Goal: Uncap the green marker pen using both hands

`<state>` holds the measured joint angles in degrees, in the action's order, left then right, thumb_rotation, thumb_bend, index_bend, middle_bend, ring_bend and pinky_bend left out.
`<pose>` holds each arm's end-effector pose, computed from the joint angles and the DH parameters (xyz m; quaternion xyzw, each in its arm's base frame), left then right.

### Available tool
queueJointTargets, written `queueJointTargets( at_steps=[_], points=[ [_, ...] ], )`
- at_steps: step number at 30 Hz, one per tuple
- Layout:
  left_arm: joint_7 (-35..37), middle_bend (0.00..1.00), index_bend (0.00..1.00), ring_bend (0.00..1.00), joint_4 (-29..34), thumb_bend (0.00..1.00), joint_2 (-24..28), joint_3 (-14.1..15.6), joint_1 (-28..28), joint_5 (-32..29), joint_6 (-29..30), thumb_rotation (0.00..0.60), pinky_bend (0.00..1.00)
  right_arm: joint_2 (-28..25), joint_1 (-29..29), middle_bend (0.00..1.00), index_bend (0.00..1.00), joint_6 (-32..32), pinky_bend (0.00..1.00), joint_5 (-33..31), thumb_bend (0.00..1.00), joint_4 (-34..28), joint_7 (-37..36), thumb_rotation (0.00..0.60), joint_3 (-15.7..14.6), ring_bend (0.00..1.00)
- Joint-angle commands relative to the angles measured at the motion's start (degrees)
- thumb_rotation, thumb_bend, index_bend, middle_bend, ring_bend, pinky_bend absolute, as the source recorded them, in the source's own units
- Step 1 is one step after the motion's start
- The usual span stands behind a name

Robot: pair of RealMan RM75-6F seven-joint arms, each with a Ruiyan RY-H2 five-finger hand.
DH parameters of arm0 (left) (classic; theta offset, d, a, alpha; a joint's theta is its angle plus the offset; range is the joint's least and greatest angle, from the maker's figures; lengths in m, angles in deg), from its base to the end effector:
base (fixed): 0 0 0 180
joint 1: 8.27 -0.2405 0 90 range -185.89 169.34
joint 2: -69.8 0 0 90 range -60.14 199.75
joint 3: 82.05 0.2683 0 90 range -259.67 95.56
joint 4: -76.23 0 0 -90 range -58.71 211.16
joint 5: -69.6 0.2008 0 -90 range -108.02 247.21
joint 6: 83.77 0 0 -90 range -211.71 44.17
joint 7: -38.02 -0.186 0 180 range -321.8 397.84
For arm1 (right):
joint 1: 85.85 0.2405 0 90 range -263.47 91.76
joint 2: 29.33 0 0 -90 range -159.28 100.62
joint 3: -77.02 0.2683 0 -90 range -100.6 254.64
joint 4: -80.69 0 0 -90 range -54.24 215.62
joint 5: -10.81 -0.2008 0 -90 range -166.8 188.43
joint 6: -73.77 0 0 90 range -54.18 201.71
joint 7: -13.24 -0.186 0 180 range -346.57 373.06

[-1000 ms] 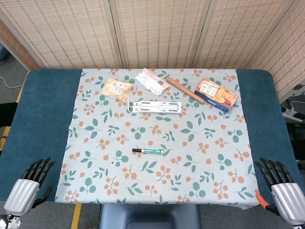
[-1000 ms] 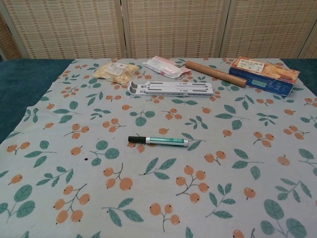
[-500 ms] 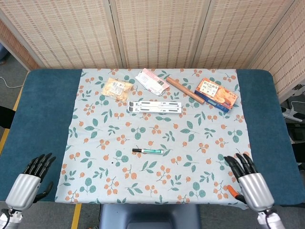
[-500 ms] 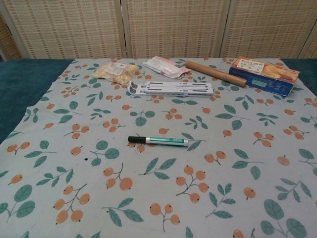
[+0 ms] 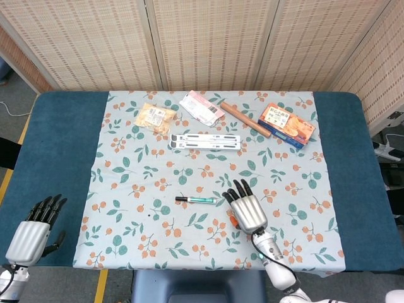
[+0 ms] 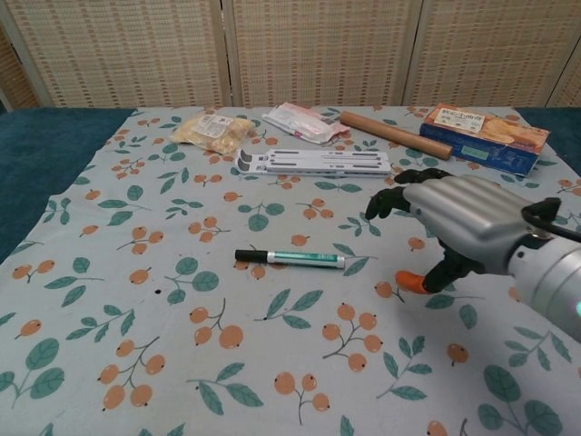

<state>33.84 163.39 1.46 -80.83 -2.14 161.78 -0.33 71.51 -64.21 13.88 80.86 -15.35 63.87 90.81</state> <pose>-0.3153 0.2148 0.1310 -0.6658 -0.3555 -0.3576 0.5500 -0.1418 -0.2908 -0.0635 0.7455 -0.3528 0.3331 0.4570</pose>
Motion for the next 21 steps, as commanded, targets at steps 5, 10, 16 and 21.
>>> queueJointTargets(
  at_steps=[5, 10, 16, 21],
  points=[
    [-1.4, 0.00, 0.00, 0.00, -0.3, 0.42, -0.4, -1.3, 0.3, -3.8, -1.7, 0.600, 0.12, 10.7, 9.9, 0.26, 0.29, 4.6, 0.00, -10.6, 0.23, 13.0, 3.6, 0.600, 6.4, 0.00],
    [-1.6, 0.00, 0.00, 0.00, -0.3, 0.42, -0.4, -1.4, 0.3, -4.3, -1.8, 0.600, 0.12, 11.8, 13.8, 0.27, 0.31, 4.2, 0.00, -13.8, 0.25, 14.6, 5.7, 0.600, 6.3, 0.00],
    [-1.2, 0.00, 0.00, 0.00, -0.2, 0.42, -0.2, -1.4, 0.3, -4.4, -1.7, 0.600, 0.12, 12.8, 17.5, 0.29, 0.33, 2.7, 0.00, -18.4, 0.25, 14.6, 8.4, 0.600, 6.6, 0.00],
    [-1.1, 0.00, 0.00, 0.00, 0.1, 0.42, 0.0, -1.1, 0.2, -4.2, -1.3, 0.600, 0.12, 13.0, 19.1, 0.31, 0.36, 1.0, 0.00, -20.2, 0.25, 14.6, 9.5, 0.600, 5.3, 0.00]
  ],
)
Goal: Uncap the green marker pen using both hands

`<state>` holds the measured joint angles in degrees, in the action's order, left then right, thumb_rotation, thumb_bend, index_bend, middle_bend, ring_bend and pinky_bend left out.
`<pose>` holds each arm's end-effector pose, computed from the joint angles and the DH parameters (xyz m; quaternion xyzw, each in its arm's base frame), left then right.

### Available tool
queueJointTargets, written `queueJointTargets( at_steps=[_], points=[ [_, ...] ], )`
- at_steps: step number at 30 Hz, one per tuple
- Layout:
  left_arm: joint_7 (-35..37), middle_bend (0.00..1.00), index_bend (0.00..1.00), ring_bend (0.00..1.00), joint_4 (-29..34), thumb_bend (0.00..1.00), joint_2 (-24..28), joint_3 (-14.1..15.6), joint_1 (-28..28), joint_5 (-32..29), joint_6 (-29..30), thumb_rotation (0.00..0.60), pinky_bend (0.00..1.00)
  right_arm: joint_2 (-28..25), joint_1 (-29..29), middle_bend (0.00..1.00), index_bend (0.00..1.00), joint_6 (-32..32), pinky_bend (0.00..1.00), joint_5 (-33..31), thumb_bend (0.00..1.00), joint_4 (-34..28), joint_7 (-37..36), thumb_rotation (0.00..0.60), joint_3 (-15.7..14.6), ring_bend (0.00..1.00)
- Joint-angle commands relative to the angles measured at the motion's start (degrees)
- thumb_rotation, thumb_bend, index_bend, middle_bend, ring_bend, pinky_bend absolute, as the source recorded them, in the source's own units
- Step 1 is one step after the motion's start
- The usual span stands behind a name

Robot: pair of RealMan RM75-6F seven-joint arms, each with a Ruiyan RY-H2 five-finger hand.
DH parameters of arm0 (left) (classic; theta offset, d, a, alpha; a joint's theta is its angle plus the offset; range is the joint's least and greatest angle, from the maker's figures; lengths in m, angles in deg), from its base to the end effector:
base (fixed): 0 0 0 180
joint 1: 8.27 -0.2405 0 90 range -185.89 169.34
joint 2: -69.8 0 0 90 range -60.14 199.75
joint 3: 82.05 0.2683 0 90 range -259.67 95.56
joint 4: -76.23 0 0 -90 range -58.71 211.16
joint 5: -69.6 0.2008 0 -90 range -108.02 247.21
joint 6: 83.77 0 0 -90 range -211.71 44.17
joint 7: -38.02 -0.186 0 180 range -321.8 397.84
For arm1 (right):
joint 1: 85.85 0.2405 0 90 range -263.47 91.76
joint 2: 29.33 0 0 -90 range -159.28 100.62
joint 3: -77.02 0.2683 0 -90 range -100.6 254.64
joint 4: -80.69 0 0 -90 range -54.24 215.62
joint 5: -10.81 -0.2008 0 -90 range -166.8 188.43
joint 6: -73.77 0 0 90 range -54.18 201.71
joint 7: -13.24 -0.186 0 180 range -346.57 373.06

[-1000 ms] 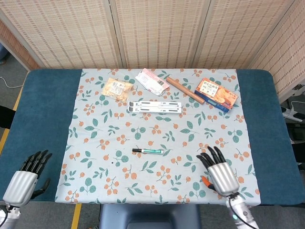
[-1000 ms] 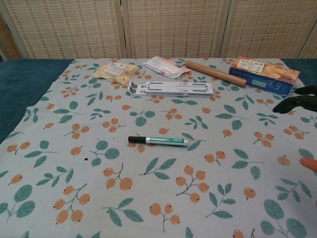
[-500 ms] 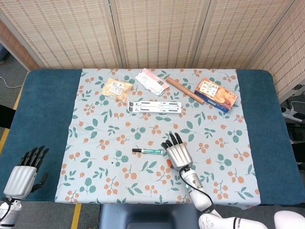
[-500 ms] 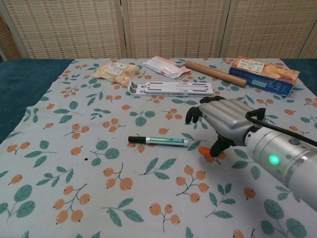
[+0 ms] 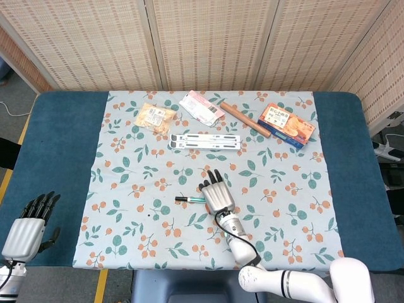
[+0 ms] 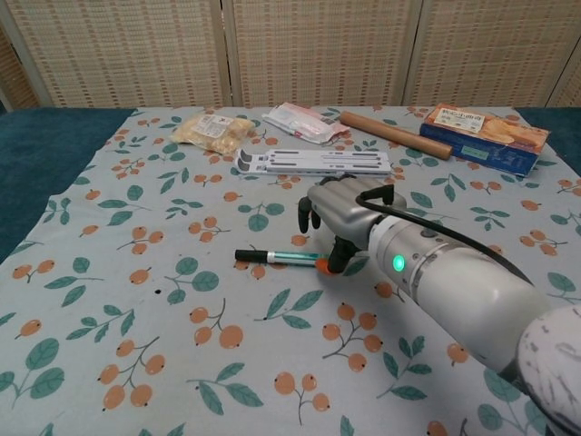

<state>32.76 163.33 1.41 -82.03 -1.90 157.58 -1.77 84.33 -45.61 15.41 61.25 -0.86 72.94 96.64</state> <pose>-0.3268 0.2216 0.1357 -0.6495 -0.3666 -0.3395 0.5732 -0.0846 -0.3455 -0.1291 0.7680 -0.3489 0.2874 0.4536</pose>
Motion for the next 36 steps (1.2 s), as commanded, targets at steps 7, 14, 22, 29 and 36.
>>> queueJointTargets(
  at_steps=[7, 14, 22, 29, 36],
  points=[
    [0.3, 0.00, 0.00, 0.00, 0.2, 0.42, 0.2, 0.2, -0.1, 0.4, 0.4, 0.600, 0.12, 1.4, 3.1, 0.32, 0.39, -2.9, 0.00, -3.0, 0.25, 1.0, 2.5, 0.600, -1.9, 0.00],
    [0.6, 0.00, 0.00, 0.00, 0.4, 0.42, 0.5, 0.3, -0.1, 0.4, 0.5, 0.600, 0.12, 2.7, 5.4, 0.34, 0.42, -5.3, 0.00, -5.2, 0.25, 2.0, 5.1, 0.600, -2.6, 0.00],
    [1.0, 0.00, 0.00, 0.00, 0.3, 0.42, 0.6, 0.2, 0.0, 0.3, 0.4, 0.600, 0.12, 4.0, 6.7, 0.35, 0.44, -7.1, 0.00, -7.3, 0.25, 3.6, 6.6, 0.600, -4.0, 0.01],
    [1.2, 0.00, 0.00, 0.00, 0.4, 0.42, 0.8, 0.3, 0.0, 0.4, 0.5, 0.600, 0.12, 4.4, 7.3, 0.39, 0.50, -8.1, 0.00, -6.8, 0.27, 4.2, 5.6, 0.600, -4.7, 0.05],
    [1.3, 0.00, 0.00, 0.00, 0.3, 0.42, 0.7, 0.2, 0.0, 0.2, 0.4, 0.600, 0.12, 5.0, 7.6, 0.43, 0.55, -8.5, 0.00, -6.4, 0.27, 5.2, 5.2, 0.600, -5.6, 0.09]
  ],
)
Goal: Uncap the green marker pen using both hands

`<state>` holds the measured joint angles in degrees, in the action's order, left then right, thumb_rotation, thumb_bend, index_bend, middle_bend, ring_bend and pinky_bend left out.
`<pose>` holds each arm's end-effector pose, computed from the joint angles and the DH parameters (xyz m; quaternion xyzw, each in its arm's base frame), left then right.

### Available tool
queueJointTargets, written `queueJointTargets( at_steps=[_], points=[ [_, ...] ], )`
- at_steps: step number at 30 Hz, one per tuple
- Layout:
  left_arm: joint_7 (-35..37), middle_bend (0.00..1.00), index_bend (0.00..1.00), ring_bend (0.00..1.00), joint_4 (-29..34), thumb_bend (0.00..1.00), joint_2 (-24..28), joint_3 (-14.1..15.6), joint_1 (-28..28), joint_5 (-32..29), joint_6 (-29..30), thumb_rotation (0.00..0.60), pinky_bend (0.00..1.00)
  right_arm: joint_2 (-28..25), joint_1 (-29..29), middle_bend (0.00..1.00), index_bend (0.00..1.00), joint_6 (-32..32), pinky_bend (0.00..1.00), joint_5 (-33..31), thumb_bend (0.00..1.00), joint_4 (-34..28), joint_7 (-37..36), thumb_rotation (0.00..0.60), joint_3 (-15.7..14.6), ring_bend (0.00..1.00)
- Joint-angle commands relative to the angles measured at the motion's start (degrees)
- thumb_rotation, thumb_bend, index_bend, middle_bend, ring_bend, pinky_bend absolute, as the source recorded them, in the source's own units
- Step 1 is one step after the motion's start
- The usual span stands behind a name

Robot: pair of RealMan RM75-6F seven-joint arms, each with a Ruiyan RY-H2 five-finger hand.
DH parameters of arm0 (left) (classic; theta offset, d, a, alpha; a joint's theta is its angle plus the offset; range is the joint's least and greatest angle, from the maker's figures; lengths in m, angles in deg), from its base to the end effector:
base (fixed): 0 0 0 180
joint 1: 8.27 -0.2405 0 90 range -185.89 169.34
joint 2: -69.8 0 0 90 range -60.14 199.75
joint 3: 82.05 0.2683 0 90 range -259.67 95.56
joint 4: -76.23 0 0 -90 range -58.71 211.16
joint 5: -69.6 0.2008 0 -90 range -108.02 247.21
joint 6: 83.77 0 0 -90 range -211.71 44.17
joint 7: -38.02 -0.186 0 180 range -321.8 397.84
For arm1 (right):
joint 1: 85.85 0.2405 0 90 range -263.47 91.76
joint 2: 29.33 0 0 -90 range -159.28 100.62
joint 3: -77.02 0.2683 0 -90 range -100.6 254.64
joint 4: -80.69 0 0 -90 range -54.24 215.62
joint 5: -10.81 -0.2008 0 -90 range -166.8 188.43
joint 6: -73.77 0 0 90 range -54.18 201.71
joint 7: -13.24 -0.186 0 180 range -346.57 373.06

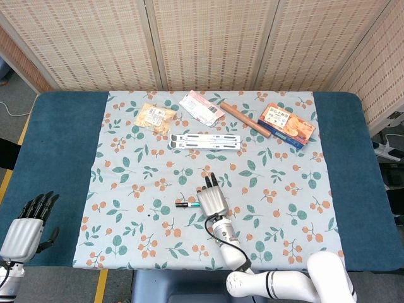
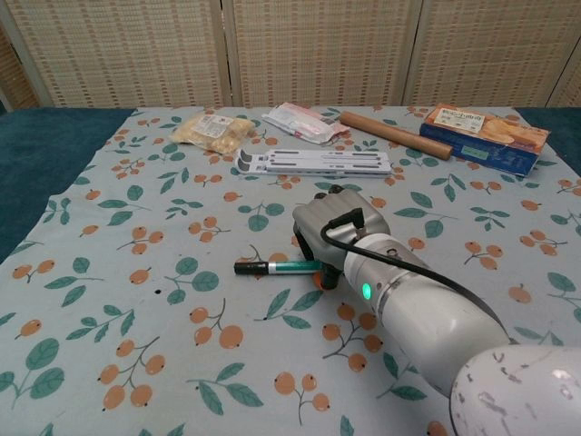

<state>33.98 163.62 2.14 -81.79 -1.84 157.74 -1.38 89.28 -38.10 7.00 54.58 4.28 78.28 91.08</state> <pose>-0.3263 0.2212 0.1398 -0.6472 -0.3694 -0.3448 0.5708 -0.0747 -0.3386 -0.1533 0.7857 -0.2973 0.2376 0.4877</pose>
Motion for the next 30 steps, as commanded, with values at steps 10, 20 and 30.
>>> queueJointTargets(
  at_steps=[10, 20, 30],
  points=[
    [0.0, 0.00, 0.00, 0.00, 0.1, 0.42, 0.1, 0.1, 0.0, 0.3, 0.3, 0.600, 0.12, -0.3, -0.1, 0.67, 0.82, -1.5, 0.00, 4.5, 0.32, 0.8, -3.1, 0.600, -1.5, 0.29],
    [1.1, 0.00, 0.00, 0.00, -0.5, 0.42, -0.2, 0.4, 0.1, 2.0, 1.2, 0.600, 0.12, -3.3, -1.7, 0.85, 0.84, -0.5, 0.00, 12.3, 0.44, 1.0, -9.8, 0.600, -5.1, 0.51],
    [1.5, 0.22, 0.21, 0.26, -0.1, 0.43, -8.2, -1.2, 4.2, 5.4, -0.6, 0.600, 0.54, -9.2, -3.3, 0.86, 0.85, -1.0, 0.00, 16.3, 0.46, -4.9, -13.2, 0.600, -5.3, 0.52]
  ],
)
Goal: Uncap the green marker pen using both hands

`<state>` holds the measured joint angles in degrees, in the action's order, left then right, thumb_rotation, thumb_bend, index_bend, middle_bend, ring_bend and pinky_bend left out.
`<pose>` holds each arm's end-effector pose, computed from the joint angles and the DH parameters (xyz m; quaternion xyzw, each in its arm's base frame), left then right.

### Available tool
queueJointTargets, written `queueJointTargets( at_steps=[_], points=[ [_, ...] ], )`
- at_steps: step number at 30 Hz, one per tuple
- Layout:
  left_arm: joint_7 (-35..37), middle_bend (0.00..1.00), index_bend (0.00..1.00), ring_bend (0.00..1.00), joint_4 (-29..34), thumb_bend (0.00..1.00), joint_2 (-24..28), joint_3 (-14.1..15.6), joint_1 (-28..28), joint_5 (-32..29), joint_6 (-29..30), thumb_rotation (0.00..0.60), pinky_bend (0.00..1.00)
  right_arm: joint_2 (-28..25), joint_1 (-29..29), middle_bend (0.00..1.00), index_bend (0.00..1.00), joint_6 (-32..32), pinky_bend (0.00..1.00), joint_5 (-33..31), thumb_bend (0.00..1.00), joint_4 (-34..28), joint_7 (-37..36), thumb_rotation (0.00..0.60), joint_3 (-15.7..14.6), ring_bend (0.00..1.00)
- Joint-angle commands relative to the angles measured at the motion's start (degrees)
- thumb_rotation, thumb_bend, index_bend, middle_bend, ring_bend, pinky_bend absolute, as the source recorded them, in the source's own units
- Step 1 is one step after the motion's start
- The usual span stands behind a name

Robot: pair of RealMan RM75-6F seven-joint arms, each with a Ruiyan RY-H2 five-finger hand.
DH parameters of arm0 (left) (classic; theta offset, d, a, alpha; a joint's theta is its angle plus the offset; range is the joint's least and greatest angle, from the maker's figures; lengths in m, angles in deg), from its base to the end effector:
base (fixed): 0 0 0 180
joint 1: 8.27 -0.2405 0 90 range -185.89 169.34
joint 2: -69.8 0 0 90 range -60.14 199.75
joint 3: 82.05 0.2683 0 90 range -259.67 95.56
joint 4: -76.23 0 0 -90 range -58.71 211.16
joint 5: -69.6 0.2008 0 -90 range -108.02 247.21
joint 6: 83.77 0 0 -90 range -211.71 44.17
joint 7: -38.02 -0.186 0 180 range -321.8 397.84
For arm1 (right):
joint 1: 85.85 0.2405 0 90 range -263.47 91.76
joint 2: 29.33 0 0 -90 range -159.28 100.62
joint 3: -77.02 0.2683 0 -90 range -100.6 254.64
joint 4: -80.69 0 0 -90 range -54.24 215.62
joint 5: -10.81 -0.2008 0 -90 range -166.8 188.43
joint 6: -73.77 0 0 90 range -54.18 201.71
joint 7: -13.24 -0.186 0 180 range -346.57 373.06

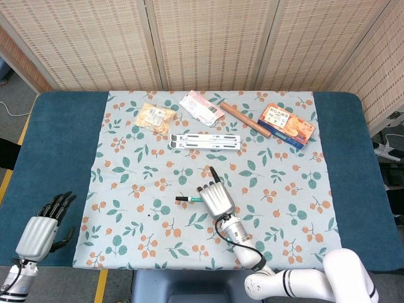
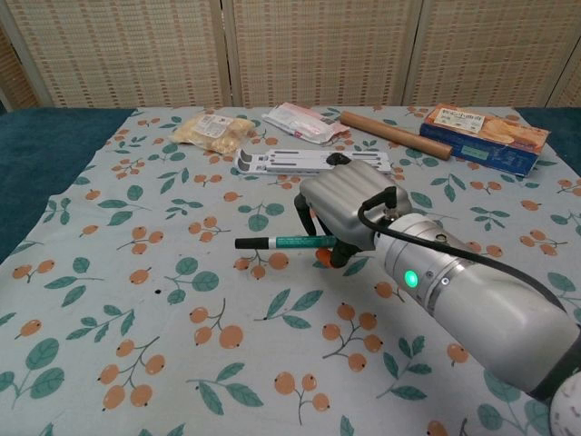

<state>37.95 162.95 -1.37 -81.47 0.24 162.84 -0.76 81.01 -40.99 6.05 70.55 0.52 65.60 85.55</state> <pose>-0.2984 0.2287 0.1144 -0.6582 -0.3721 -0.4044 0.5146 -0.0797 -0.3395 -0.1121 0.7833 -0.2415 0.3256 0.4714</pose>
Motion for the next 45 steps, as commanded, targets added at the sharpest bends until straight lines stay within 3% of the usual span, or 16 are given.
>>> queueJointTargets(
  at_steps=[1, 5, 9, 17, 29, 39, 45],
  points=[
    [-3.6, 0.24, 0.23, 0.29, 1.1, 0.43, -6.5, -1.9, 3.1, -0.2, -2.7, 0.600, 0.58, -1.3, -0.6, 0.86, 0.85, 0.0, 0.00, 0.0, 0.46, -2.0, -0.6, 0.600, 0.5, 0.52],
    [-10.5, 0.29, 0.29, 0.40, 2.6, 0.43, -12.4, -4.4, 6.4, -4.1, -8.0, 0.600, 0.71, -2.4, -0.9, 0.86, 0.85, 0.3, 0.00, -0.5, 0.46, -3.8, -0.6, 0.600, 0.6, 0.52],
    [-18.7, 0.26, 0.28, 0.51, 4.2, 0.43, -17.7, -7.3, 9.9, -10.8, -13.8, 0.600, 0.76, -3.0, -1.2, 0.86, 0.85, 0.6, 0.00, 0.4, 0.46, -4.1, -1.5, 0.600, 0.1, 0.52],
    [-27.3, 0.24, 0.26, 0.56, 0.9, 0.41, -27.0, -10.9, 14.7, -16.5, -15.8, 0.600, 0.79, -3.1, -1.4, 0.86, 0.85, 1.3, 0.00, -0.2, 0.46, -4.3, -2.5, 0.600, 0.6, 0.52],
    [-24.3, 0.30, 0.28, 0.59, -3.7, 0.39, -33.6, -11.0, 18.9, -19.0, -19.0, 0.600, 0.83, -2.2, -1.4, 0.86, 0.85, 1.7, 0.00, -0.9, 0.46, -5.1, -3.2, 0.600, 1.3, 0.52],
    [-18.1, 0.44, 0.43, 0.60, -8.8, 0.38, -37.3, -11.0, 19.9, -15.4, -15.0, 0.600, 0.86, -2.1, -1.5, 0.86, 0.85, 2.0, 0.00, -1.3, 0.46, -5.0, -3.8, 0.600, 1.3, 0.52],
    [-17.0, 0.48, 0.44, 0.61, -11.3, 0.38, -38.7, -10.8, 20.3, -14.9, -14.1, 0.600, 0.86, -1.9, -1.5, 0.86, 0.85, 1.9, 0.00, -1.1, 0.46, -5.3, -3.9, 0.600, 1.2, 0.52]
  ],
)
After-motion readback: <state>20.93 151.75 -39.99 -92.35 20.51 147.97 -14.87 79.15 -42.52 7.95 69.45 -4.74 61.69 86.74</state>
